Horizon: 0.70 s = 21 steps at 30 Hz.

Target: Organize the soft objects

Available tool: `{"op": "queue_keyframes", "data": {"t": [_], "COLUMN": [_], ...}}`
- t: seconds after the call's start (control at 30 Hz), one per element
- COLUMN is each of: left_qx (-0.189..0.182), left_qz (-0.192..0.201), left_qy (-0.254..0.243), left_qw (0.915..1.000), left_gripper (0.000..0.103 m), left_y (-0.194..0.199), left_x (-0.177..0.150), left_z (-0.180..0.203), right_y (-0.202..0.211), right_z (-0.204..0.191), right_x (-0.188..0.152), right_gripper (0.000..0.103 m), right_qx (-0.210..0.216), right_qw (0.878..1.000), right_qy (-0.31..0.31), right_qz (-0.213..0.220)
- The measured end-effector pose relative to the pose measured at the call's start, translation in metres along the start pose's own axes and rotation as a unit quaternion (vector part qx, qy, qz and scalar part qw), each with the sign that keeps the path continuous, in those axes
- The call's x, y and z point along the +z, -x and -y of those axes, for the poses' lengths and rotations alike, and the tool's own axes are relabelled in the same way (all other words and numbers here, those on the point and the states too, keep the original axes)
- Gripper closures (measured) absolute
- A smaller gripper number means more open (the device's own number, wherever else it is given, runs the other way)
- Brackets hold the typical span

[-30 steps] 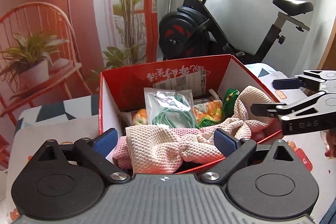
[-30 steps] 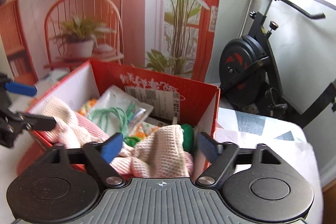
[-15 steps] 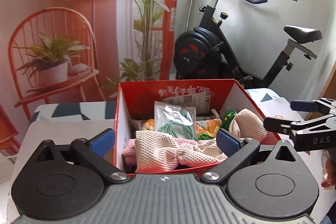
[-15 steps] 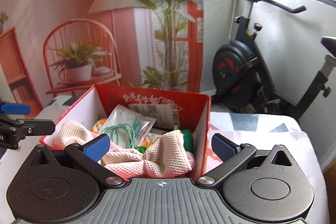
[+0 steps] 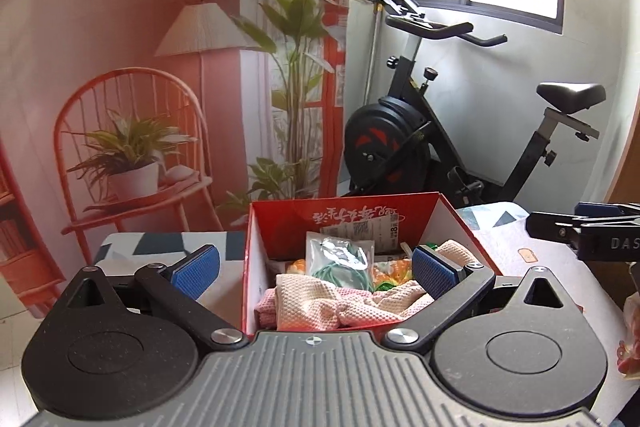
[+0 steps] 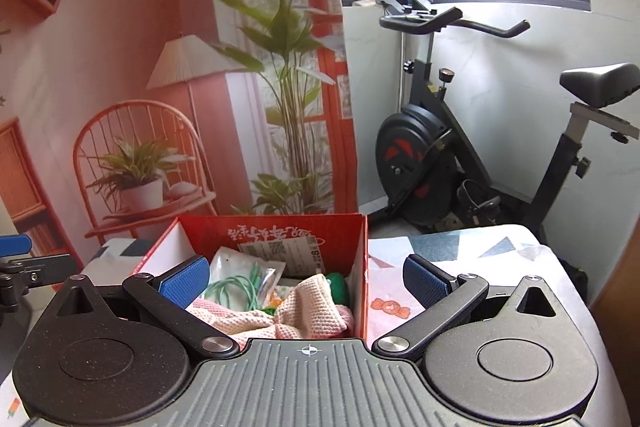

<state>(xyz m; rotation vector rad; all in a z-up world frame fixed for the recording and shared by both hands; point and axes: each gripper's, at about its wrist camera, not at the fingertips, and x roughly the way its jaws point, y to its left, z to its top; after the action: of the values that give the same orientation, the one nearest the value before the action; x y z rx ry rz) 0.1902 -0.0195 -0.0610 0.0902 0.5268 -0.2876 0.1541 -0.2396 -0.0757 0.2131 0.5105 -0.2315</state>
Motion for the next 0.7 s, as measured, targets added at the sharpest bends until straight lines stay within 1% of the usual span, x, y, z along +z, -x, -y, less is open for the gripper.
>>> {"op": "queue_keyframes", "data": {"t": [0.07, 0.23, 0.3, 0.43, 0.5, 0.6, 0.7], "left_qx": [0.003, 0.011, 0.021, 0.037, 0.058, 0.073, 0.083], "left_qz": [-0.003, 0.004, 0.002, 0.026, 0.033, 0.050, 0.068], "left_qy": [0.003, 0.007, 0.003, -0.005, -0.011, -0.005, 0.006], "left_qw": [1.0000, 0.9999, 0.9998, 0.9989, 0.9977, 0.9960, 0.9942], "left_gripper": [0.000, 0.000, 0.000, 0.000, 0.000, 0.000, 0.000], "left_y": [0.006, 0.025, 0.034, 0.059, 0.070, 0.089, 0.112], "left_x": [0.001, 0.004, 0.006, 0.010, 0.012, 0.017, 0.022], "left_z": [0.001, 0.001, 0.004, 0.009, 0.013, 0.013, 0.014], "right_y": [0.009, 0.032, 0.041, 0.061, 0.075, 0.099, 0.126], "right_z": [-0.001, -0.007, -0.007, -0.010, -0.013, -0.020, -0.028], "right_x": [0.001, 0.007, 0.009, 0.014, 0.015, 0.018, 0.018], "right_gripper": [0.000, 0.000, 0.000, 0.000, 0.000, 0.000, 0.000], "right_qx": [0.000, -0.006, -0.005, 0.008, 0.007, 0.005, 0.003], "right_qw": [1.000, 1.000, 1.000, 1.000, 0.999, 0.999, 0.999], "right_qy": [-0.004, -0.006, -0.012, -0.014, -0.013, -0.011, -0.006], "right_qz": [0.004, 0.014, 0.015, 0.020, 0.030, 0.035, 0.050]}}
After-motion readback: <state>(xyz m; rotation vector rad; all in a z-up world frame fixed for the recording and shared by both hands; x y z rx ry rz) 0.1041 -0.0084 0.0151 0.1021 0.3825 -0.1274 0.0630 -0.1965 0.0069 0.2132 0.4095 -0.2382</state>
